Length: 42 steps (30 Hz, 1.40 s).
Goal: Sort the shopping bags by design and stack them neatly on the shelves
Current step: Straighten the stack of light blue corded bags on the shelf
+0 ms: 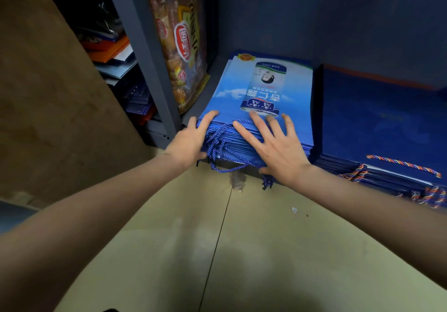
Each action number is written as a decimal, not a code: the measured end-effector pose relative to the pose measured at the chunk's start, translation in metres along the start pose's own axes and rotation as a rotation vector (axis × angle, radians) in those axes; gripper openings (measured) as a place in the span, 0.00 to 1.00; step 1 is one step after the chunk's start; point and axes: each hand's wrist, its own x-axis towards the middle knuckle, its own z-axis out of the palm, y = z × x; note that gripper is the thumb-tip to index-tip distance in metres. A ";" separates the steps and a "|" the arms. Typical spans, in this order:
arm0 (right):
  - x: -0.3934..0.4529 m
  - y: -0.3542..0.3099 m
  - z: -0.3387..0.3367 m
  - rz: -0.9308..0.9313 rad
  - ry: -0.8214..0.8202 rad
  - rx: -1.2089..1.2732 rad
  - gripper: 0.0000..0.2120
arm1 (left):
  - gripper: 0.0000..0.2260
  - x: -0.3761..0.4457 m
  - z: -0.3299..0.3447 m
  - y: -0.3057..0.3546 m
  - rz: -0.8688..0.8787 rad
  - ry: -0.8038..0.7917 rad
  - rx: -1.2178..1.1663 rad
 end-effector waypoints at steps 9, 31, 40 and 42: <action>0.004 0.011 -0.003 0.005 -0.033 -0.016 0.67 | 0.48 0.000 0.012 0.006 -0.031 0.054 0.100; 0.006 0.014 -0.005 0.064 -0.025 0.114 0.67 | 0.46 0.010 -0.017 -0.004 0.153 -0.023 0.164; -0.044 0.071 -0.009 0.078 -0.152 0.371 0.61 | 0.32 -0.007 -0.026 0.023 0.596 0.260 0.301; -0.049 0.069 0.006 0.091 -0.103 0.345 0.61 | 0.40 0.003 -0.018 0.030 0.546 0.259 0.492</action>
